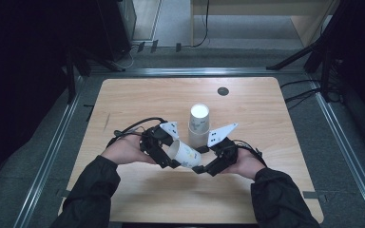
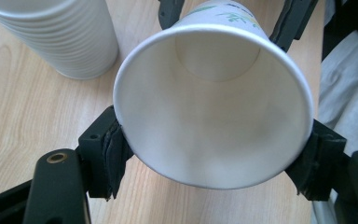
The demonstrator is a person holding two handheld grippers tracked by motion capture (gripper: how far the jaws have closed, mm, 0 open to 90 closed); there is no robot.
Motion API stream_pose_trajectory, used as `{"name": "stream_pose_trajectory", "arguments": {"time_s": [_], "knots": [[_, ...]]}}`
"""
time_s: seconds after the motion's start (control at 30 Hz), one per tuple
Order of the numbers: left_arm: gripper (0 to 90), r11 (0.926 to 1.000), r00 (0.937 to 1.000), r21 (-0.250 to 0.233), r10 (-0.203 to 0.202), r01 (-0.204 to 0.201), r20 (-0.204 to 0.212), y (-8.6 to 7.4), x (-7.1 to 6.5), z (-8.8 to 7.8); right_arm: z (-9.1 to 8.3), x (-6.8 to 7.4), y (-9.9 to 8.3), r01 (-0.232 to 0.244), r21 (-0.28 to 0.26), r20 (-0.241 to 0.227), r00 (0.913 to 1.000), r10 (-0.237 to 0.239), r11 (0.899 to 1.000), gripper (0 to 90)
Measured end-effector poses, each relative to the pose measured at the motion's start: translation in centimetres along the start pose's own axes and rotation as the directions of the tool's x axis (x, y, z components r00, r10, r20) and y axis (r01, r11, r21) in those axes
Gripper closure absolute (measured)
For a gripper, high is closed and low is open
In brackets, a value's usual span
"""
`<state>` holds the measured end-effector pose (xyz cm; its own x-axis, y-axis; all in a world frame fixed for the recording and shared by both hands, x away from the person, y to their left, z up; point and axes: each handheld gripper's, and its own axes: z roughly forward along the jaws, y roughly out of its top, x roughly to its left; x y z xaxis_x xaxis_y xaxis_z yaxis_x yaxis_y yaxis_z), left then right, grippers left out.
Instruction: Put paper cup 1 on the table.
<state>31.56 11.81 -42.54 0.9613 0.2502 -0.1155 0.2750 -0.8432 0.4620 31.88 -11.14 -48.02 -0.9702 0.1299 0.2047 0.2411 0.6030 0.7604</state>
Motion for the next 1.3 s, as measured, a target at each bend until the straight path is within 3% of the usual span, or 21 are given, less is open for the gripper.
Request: {"name": "stream_pose_trajectory", "arguments": {"time_s": [0.13,0.4,0.7,0.87,1.07,1.3], "knots": [[25.3,0.9986,0.9996,0.052,0.014,-0.013,-0.024,0.4,-0.1,0.8,0.6,0.0,-0.1,-0.001,0.01,0.0,1.0,0.001,1.0,26.8],[25.2,0.9953,0.9999,0.096,0.015,-0.015,0.004,0.5,0.0,2.3,2.0,-0.1,-0.2,0.004,0.035,-0.004,1.0,-0.004,0.999,28.5],[25.3,0.995,0.9997,0.097,0.022,-0.023,0.011,0.8,-0.3,2.9,2.6,0.1,-0.1,0.017,0.05,-0.017,0.9997,-0.017,0.999,33.0],[24.1,0.9962,0.9992,0.08,0.032,-0.034,0.023,0.6,-0.3,2.6,2.5,0.2,-0.1,0.031,0.039,-0.02,0.9993,-0.031,0.999,34.2],[16.0,0.9988,0.9992,0.03,0.039,-0.039,0.001,0.3,-0.2,2.1,1.8,0.3,0.1,0.037,0.004,-0.022,0.9991,-0.037,0.999,33.9],[14.2,0.9971,0.9994,-0.075,0.014,-0.012,0.032,-0.6,0.3,1.3,0.8,0.3,0.3,0.032,-0.024,-0.016,0.9994,-0.032,0.999,33.9]]}}
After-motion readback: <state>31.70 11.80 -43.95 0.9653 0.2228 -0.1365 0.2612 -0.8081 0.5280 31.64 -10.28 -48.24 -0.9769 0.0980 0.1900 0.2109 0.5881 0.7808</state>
